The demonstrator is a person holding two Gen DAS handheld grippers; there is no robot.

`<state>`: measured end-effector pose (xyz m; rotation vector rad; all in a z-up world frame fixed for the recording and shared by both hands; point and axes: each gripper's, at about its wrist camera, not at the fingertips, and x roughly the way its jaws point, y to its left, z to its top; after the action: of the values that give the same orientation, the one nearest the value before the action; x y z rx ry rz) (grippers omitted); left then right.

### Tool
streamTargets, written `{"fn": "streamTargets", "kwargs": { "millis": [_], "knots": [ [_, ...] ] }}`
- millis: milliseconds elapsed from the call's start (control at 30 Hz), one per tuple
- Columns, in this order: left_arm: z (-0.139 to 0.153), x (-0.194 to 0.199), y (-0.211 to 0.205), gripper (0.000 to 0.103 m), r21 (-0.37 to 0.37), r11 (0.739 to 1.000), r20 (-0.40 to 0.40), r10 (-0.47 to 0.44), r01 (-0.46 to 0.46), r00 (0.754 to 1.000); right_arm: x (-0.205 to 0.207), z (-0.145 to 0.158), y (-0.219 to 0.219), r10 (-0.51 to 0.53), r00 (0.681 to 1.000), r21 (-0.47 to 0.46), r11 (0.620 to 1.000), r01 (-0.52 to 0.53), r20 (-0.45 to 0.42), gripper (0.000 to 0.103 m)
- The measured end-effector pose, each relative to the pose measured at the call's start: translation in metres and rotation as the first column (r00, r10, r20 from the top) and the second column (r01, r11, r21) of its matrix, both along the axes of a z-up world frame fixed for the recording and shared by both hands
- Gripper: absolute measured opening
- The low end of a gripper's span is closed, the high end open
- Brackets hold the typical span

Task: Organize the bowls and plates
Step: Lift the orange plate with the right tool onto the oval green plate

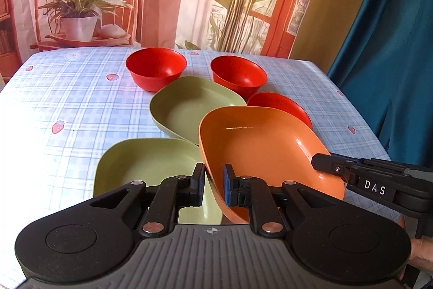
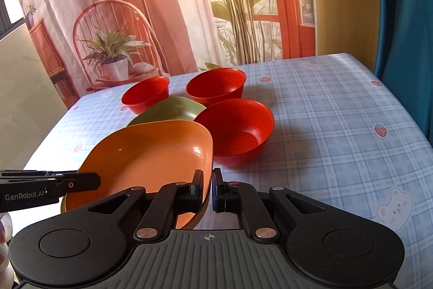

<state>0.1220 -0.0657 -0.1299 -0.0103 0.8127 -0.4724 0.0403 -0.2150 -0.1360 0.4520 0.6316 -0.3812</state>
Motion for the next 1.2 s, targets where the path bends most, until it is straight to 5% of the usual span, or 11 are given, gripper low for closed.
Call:
{"fn": "streamTargets", "kwargs": {
  "millis": [533,1200],
  "knots": [
    [-0.008,0.100,0.022,0.015,0.154,0.988,-0.028,-0.025,0.029,0.999,0.082,-0.015,0.017,0.147,0.989,0.042,0.988,-0.146,-0.004,0.013],
    [-0.039,0.185,-0.022,0.016,0.212,0.972,-0.070,-0.089,0.102,0.994,0.112,-0.039,-0.026,0.065,0.998,0.151,0.986,-0.068,0.020,0.017]
  ]
}}
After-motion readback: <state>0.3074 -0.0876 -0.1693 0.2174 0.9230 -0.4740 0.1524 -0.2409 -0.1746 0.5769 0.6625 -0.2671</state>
